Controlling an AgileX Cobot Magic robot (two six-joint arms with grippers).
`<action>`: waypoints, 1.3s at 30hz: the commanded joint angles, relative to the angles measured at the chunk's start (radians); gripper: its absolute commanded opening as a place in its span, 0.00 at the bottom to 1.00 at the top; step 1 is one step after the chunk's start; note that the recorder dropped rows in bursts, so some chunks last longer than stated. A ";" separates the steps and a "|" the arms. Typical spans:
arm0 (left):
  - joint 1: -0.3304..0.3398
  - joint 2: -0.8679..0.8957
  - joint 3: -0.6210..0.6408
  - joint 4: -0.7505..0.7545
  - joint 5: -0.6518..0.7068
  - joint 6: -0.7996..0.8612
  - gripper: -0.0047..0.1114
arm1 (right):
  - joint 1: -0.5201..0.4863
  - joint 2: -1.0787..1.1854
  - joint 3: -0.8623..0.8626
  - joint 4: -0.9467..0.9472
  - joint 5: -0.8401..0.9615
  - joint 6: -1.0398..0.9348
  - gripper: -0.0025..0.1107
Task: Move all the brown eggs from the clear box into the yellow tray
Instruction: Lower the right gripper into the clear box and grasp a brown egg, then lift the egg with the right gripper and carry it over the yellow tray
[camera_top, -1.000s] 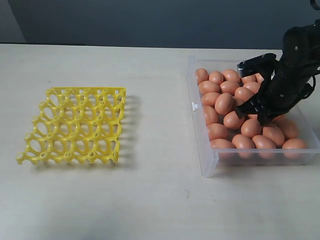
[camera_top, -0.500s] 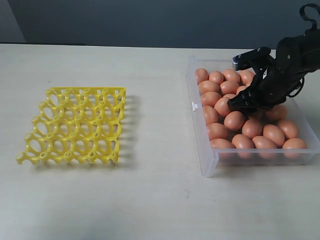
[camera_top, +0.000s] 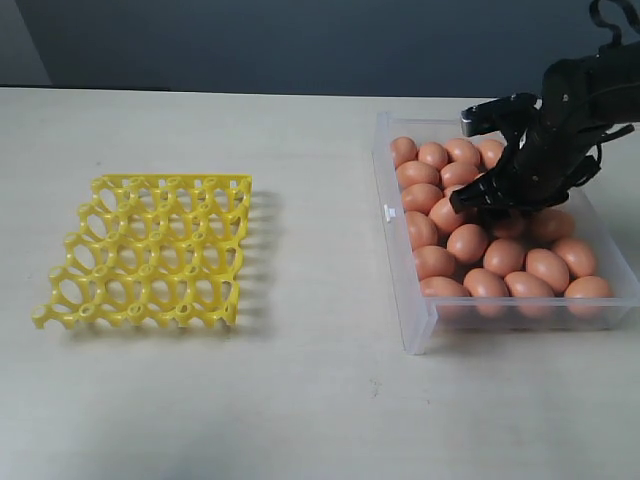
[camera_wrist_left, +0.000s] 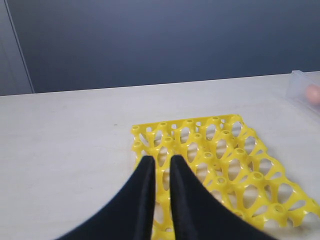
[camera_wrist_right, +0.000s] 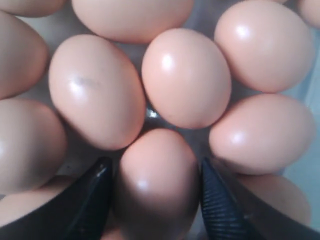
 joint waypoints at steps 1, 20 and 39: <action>-0.002 0.004 0.005 0.002 -0.006 -0.001 0.15 | -0.002 -0.059 -0.024 0.015 0.070 0.004 0.02; -0.002 0.004 0.005 0.002 -0.006 -0.001 0.15 | 0.269 -0.355 -0.010 0.589 -0.048 -0.380 0.02; -0.002 0.004 0.005 0.002 -0.006 -0.001 0.15 | 0.560 0.001 0.002 1.835 -0.082 -1.732 0.02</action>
